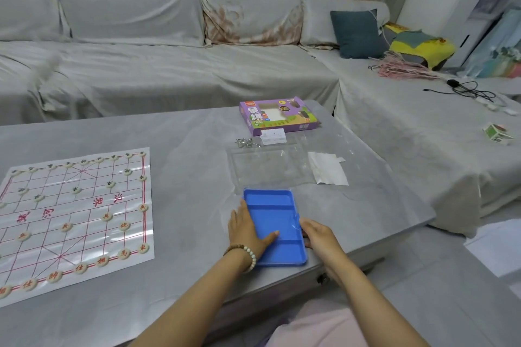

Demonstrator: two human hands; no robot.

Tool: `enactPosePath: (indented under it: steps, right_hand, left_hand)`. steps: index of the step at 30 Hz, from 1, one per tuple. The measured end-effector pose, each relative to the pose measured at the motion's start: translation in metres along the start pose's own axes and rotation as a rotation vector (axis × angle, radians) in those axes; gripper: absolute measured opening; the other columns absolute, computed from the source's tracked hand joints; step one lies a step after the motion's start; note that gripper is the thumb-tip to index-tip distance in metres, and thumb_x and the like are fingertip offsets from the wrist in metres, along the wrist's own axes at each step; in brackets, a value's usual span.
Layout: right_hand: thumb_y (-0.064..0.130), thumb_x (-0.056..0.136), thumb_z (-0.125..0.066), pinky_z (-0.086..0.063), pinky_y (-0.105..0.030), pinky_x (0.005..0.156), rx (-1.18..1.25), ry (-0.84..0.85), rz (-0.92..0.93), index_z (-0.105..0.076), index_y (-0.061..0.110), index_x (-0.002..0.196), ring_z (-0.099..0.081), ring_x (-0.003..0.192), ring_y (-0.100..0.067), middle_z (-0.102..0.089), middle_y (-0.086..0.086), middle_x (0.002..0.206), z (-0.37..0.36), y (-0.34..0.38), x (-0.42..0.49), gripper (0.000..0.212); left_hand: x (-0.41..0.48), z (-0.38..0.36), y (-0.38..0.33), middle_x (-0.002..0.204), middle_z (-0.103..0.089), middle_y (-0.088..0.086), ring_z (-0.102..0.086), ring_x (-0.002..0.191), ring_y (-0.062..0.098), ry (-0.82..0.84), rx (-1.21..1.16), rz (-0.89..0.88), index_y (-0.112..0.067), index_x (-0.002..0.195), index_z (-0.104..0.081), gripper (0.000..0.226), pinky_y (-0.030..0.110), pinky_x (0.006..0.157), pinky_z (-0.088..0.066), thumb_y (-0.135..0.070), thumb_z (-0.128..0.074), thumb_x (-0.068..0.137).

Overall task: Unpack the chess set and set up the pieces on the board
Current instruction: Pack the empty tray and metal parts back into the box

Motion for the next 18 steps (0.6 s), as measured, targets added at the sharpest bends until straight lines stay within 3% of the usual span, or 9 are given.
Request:
enactPosePath:
  steps: [2, 4, 6, 11, 14, 18]
  right_hand:
    - [0.022, 0.097, -0.049, -0.057, -0.024, 0.077, 0.063, 0.001, 0.017, -0.064, 0.009, 0.115, -0.069, 0.095, -0.016, -0.071, -0.006, 0.107, 0.000, 0.000, 0.000, 0.027]
    - [0.019, 0.094, -0.055, -0.057, -0.023, 0.075, 0.196, 0.014, 0.023, -0.061, 0.008, 0.116, -0.069, 0.092, -0.014, -0.070, -0.007, 0.107, 0.000, 0.002, -0.001, 0.025]
    - [0.018, 0.090, -0.060, -0.057, -0.027, 0.077, 0.293, 0.045, 0.030, -0.056, 0.008, 0.116, -0.069, 0.093, -0.016, -0.069, -0.009, 0.109, 0.000, 0.008, -0.002, 0.028]
    - [0.020, 0.089, -0.059, -0.053, -0.036, 0.091, 0.286, 0.307, -0.061, -0.058, 0.012, 0.121, -0.065, 0.106, -0.024, -0.068, -0.009, 0.115, -0.010, 0.014, -0.005, 0.033]
    - [0.021, 0.085, -0.061, -0.053, -0.037, 0.092, 0.267, 0.359, -0.087, -0.058, 0.010, 0.121, -0.064, 0.108, -0.026, -0.067, -0.011, 0.116, -0.014, 0.013, -0.004, 0.038]
    - [0.014, 0.089, -0.059, -0.056, -0.035, 0.086, 0.268, 0.326, -0.091, -0.060, 0.008, 0.118, -0.066, 0.104, -0.026, -0.069, -0.010, 0.111, -0.013, 0.013, -0.002, 0.030]
  left_hand:
    - [-0.002, 0.003, 0.000, 0.153, -0.020, 0.000, -0.021, 0.139, 0.023, -0.067, -0.225, -0.051, -0.019, 0.149, -0.002, 0.100, 0.040, 0.115, -0.021, -0.044, -0.068, 0.078]
    - [-0.007, 0.011, -0.002, 0.148, -0.026, -0.008, -0.031, 0.130, 0.009, -0.119, -0.451, -0.079, -0.023, 0.148, -0.010, 0.085, 0.023, 0.108, -0.026, -0.028, -0.066, 0.084]
    - [-0.007, 0.022, -0.005, 0.139, -0.035, -0.010, -0.039, 0.123, 0.008, -0.141, -0.573, -0.081, -0.024, 0.145, -0.020, 0.076, 0.020, 0.099, -0.033, -0.022, -0.066, 0.085]
    - [-0.005, 0.041, 0.000, 0.136, -0.042, -0.003, -0.046, 0.119, 0.016, -0.090, -0.566, -0.067, -0.026, 0.142, -0.029, 0.074, 0.033, 0.096, -0.044, -0.027, -0.071, 0.080]
    - [-0.007, 0.048, 0.001, 0.131, -0.044, -0.004, -0.048, 0.106, 0.008, -0.074, -0.578, -0.089, -0.029, 0.141, -0.030, 0.074, 0.024, 0.083, -0.044, -0.025, -0.071, 0.080]
    - [-0.010, 0.048, 0.000, 0.130, -0.043, -0.009, -0.049, 0.097, -0.006, -0.063, -0.570, -0.104, -0.030, 0.141, -0.029, 0.074, 0.014, 0.077, -0.043, -0.024, -0.071, 0.080]
Point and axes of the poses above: each hand's wrist, its own x-axis towards the middle knuckle, its own z-axis out of the back of the hand, y = z × x, the point moved 2 cm from there along x, towards the middle knuckle
